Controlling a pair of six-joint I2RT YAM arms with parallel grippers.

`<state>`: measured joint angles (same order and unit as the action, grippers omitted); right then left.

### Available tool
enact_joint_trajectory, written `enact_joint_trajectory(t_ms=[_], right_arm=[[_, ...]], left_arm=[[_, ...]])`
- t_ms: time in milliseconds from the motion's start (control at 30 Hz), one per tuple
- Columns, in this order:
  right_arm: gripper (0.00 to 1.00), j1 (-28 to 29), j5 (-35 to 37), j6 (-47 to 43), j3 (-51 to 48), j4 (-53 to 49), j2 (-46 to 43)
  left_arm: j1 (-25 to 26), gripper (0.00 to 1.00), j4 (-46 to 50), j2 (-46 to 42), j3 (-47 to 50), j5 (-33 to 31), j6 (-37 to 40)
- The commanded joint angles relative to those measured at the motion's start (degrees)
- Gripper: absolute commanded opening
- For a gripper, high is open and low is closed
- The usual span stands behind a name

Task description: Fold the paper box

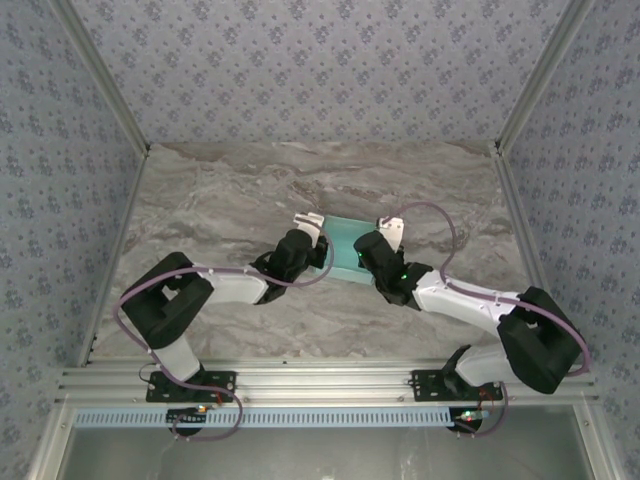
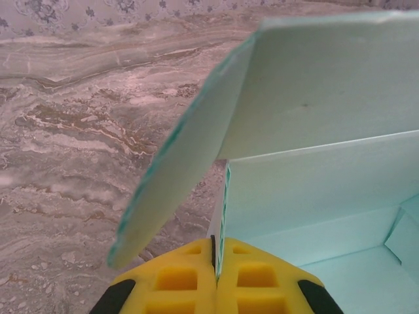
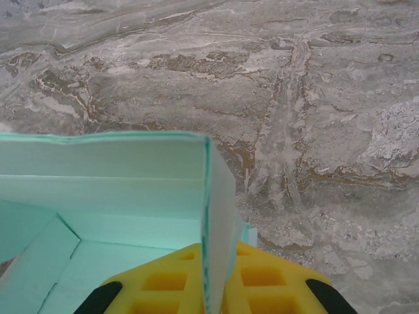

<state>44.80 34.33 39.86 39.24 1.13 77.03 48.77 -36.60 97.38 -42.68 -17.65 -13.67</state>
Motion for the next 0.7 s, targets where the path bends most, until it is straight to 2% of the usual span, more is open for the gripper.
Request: enact_joint_trajectory(t_ms=[0, 300, 467, 600, 667], right_arm=[[0.13, 1.3, -2.7, 3.6, 0.3, 3.8, 0.8], [0.13, 0.4, -5.4, 5.5, -4.8, 4.5, -1.4], [0.23, 0.0, -9.5, 4.8, -6.6, 3.1, -5.3], [0.3, -0.7, -11.7, 5.9, -6.9, -2.6, -11.0], [0.37, -1.5, -13.6, 7.0, -7.2, -5.9, -14.4]], left_arm=[[2.3, 0.0, -7.0, 0.9, -0.3, 2.9, 1.3], [2.2, 0.0, -21.8, 9.2, 0.8, 1.6, 8.8], [2.2, 0.0, -25.2, 11.4, 2.0, 2.1, 9.1], [2.2, 0.0, -26.6, 12.1, 3.3, 1.5, 9.5], [2.2, 0.0, -27.1, 13.0, 3.5, 1.8, 9.8]])
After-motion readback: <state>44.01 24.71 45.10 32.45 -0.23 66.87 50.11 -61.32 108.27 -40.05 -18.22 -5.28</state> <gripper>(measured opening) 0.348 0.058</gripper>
